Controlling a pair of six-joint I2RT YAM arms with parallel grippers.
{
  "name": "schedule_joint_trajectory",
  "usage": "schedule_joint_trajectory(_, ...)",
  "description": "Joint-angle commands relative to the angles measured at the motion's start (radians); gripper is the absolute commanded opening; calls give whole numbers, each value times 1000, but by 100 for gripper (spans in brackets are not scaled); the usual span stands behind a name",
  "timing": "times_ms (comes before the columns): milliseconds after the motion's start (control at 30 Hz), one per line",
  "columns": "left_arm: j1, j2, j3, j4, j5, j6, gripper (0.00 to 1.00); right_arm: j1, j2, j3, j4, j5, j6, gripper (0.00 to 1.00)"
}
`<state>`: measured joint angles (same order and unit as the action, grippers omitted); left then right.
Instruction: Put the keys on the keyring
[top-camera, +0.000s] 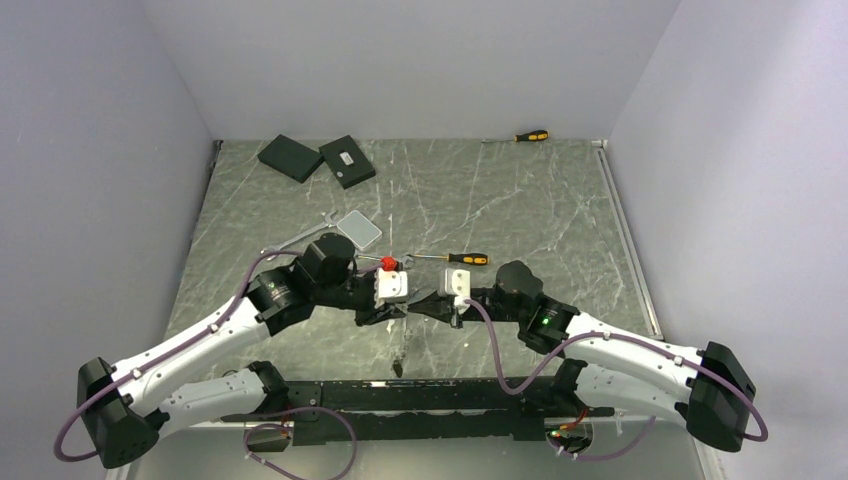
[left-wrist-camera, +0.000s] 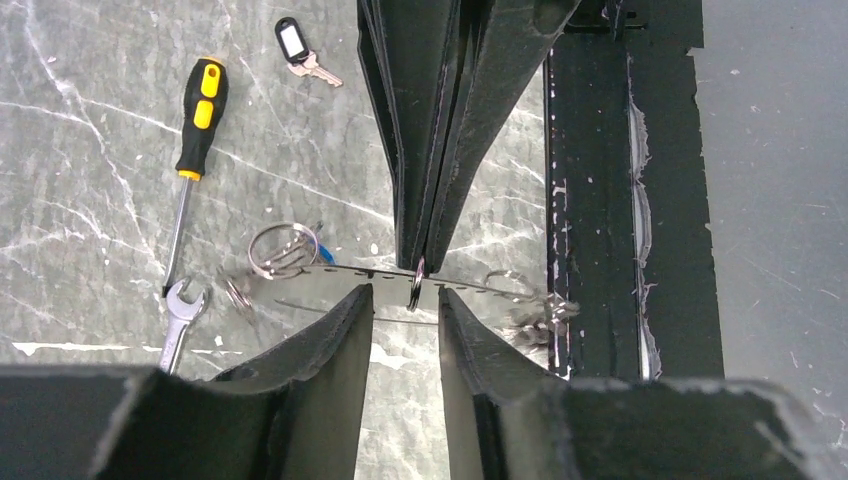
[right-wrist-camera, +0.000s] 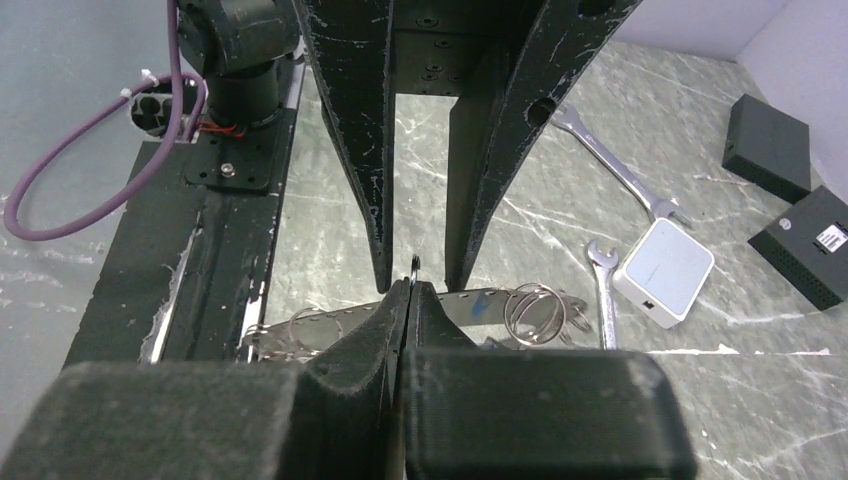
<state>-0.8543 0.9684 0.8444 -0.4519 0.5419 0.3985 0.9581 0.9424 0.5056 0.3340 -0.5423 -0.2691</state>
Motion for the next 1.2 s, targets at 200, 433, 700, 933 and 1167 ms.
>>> schedule_joint_trajectory(200, -4, 8, 22, 52, 11, 9, 31, 1, -2, 63, 48, -44, -7, 0)
schedule_joint_trajectory(433, -4, 4, 33, 57, 32, -6, 30, 1, 14, 69, 39, -53, -3, 0)
schedule_joint_trajectory(700, -4, -2, 36, 61, 50, -27, 0, 1, 9, 78, 63, -17, 45, 26)
schedule_joint_trajectory(933, -3, -105, -16, 147, 71, -61, 0, -20, -87, -4, 142, 4, 60, 57)
schedule_joint_trajectory(1167, -3, -221, -164, 440, 136, -178, 0, -21, -129, -51, 173, -41, 81, 51)
